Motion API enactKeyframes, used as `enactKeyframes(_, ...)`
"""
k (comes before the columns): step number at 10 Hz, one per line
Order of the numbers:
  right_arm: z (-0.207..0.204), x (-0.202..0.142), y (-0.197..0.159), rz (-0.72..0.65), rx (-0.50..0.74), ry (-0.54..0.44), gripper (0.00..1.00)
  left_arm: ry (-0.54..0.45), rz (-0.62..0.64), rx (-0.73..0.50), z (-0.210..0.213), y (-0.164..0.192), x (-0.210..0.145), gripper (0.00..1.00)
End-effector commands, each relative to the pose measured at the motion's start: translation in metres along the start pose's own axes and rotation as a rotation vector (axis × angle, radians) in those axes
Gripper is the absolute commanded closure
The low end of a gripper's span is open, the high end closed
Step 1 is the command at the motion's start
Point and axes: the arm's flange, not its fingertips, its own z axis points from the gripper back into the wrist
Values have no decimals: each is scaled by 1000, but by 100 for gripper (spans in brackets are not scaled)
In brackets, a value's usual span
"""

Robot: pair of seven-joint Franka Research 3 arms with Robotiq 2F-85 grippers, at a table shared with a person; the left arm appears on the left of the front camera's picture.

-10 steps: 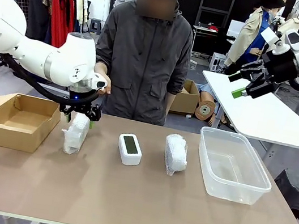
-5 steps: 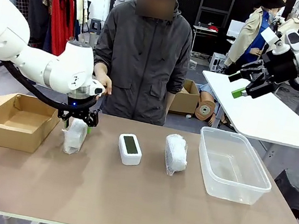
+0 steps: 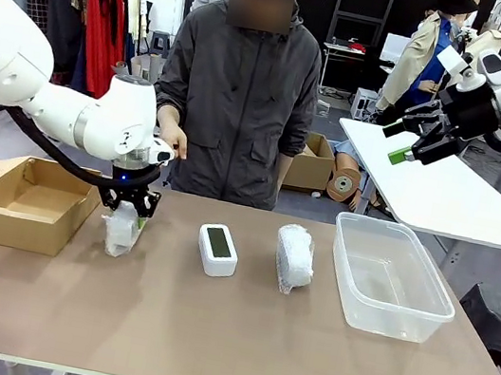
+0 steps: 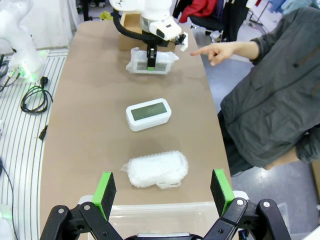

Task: Separate and place wrapped and unwrapped clocks.
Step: Pick up the Digital clock indicated by the person.

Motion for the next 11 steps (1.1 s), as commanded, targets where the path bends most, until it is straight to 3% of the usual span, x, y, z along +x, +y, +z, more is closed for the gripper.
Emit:
enactKeyframes(1,1,0,0,5,-3,9,0,1,22,42,17,3,0,100)
enactKeyframes(6,1,0,0,5,-3,9,0,17,-18,13,94,12,-6,100)
enactKeyframes(11,1,0,0,5,-3,9,0,-119,96,97,221,24,-1,100)
